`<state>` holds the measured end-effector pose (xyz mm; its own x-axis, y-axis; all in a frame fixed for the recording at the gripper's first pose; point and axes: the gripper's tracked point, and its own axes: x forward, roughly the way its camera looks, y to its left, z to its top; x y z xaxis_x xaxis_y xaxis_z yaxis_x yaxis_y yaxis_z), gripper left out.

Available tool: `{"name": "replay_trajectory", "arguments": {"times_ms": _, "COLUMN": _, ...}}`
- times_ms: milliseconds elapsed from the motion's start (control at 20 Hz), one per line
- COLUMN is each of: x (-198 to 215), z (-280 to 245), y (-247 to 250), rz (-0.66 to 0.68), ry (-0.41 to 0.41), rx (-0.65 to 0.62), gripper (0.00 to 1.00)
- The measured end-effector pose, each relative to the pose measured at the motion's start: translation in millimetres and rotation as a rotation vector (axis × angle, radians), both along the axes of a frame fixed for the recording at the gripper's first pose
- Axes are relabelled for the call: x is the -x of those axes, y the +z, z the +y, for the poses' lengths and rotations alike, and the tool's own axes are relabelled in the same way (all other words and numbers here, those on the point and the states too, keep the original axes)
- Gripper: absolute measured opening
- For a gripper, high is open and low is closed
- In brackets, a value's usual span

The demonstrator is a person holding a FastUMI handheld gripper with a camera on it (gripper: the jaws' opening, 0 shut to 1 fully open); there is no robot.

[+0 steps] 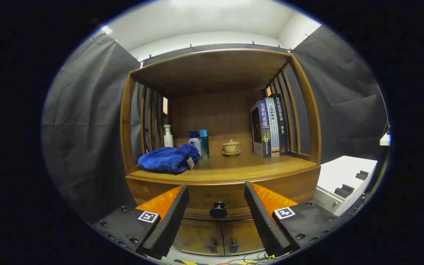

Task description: Pull open the drawer, take out the items inside it, and place them on the countertop above the cabinet.

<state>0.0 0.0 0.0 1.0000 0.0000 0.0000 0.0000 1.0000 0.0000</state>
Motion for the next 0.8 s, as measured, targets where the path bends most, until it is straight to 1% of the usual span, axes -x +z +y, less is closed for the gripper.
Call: {"name": "replay_trajectory", "arguments": {"times_ms": 800, "x": 1.1, "z": 3.3, "y": -2.0, "rz": 0.005, "ry": 0.005, "rx": 0.0, "gripper": 0.98}}
